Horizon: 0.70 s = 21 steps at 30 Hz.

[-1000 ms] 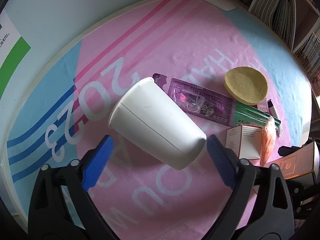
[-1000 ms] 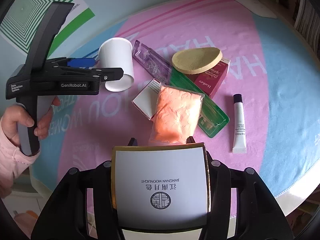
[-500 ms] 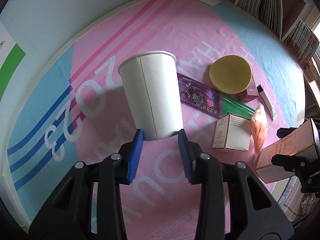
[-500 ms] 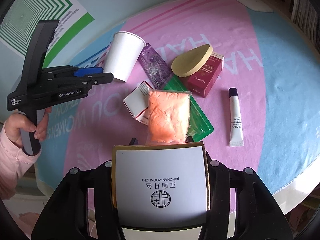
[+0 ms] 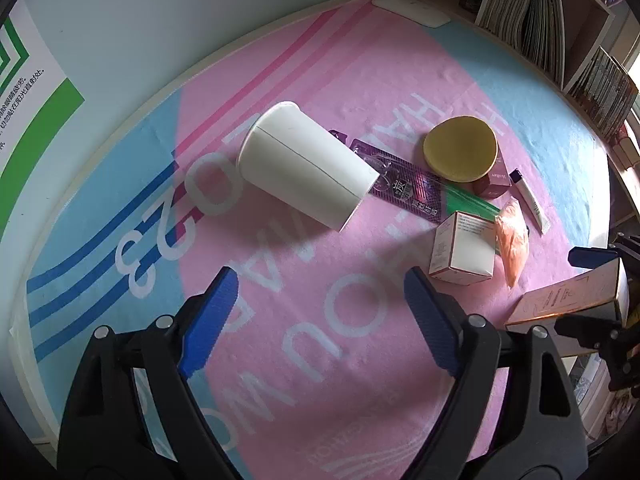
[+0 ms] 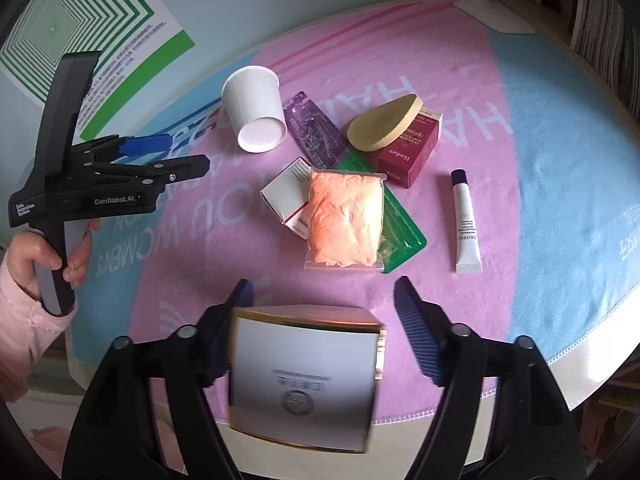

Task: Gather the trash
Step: 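Grasp the white paper cup with the left tool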

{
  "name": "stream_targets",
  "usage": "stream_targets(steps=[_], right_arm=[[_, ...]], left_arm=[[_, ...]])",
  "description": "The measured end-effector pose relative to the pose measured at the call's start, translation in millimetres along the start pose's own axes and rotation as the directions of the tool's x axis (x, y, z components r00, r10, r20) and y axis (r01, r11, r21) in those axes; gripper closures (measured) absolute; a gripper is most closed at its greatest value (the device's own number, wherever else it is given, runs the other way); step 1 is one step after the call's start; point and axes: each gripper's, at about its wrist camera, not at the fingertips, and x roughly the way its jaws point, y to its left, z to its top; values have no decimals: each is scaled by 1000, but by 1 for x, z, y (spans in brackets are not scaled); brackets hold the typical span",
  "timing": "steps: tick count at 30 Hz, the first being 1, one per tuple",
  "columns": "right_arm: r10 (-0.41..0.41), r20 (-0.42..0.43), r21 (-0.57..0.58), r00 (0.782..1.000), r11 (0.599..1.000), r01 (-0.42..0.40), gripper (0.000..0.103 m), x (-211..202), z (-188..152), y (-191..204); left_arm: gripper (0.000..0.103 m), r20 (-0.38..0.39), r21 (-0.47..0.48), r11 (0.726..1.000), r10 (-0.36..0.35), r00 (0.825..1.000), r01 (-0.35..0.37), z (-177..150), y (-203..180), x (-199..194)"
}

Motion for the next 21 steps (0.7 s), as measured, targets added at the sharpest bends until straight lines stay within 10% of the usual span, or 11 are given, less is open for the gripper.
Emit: stream_targets(steps=[18, 21], right_arm=[[72, -47, 15, 996, 997, -71, 16, 16, -3, 1], [90, -52, 9, 995, 996, -90, 23, 18, -1, 3]], left_arm=[[8, -59, -156, 988, 1, 998, -10, 70, -1, 68], [21, -88, -159, 987, 6, 996, -20, 68, 5, 82]])
